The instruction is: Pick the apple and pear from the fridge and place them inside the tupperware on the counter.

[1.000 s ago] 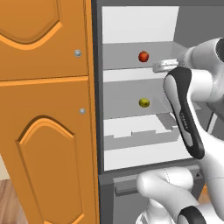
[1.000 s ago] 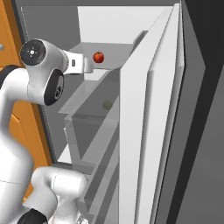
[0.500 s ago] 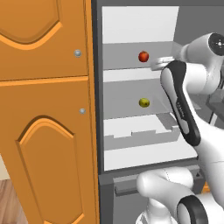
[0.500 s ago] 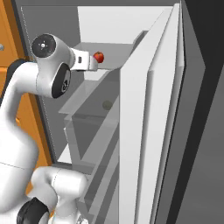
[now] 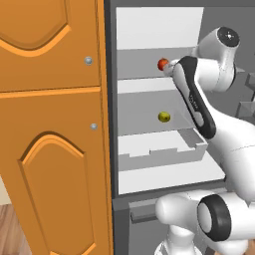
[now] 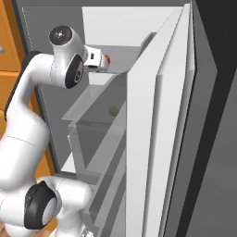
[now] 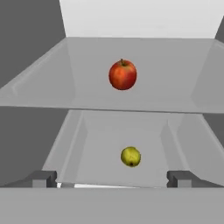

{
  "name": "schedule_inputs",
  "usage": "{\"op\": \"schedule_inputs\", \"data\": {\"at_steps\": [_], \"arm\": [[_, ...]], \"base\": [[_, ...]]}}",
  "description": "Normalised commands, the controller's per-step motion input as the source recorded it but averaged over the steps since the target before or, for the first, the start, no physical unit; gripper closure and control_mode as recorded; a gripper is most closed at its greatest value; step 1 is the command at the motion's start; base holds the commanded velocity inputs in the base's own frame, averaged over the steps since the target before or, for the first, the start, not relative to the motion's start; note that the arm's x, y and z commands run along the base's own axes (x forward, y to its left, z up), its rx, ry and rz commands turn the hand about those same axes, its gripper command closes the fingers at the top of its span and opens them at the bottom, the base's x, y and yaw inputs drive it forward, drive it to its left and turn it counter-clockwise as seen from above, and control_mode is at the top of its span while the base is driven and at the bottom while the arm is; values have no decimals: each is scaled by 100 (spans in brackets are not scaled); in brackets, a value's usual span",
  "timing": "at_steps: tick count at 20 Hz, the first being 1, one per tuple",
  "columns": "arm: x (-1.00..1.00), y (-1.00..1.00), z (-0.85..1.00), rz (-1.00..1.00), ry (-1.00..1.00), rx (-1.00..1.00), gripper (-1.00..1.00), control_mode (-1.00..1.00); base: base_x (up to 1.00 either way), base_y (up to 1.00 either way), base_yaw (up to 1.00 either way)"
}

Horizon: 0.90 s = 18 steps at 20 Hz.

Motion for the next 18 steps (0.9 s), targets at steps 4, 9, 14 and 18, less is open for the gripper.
{"op": "schedule_inputs", "data": {"at_steps": [4,9,14,18], "arm": [[51,0,0,0,2,0,-100,-100],[46,0,-1,0,0,0,-100,-100],[47,0,-10,0,0,0,-100,-100],[42,0,-13,0,0,0,-100,-100]], "base": [[0,0,0],[0,0,0],[0,0,0],[0,0,0]]}}
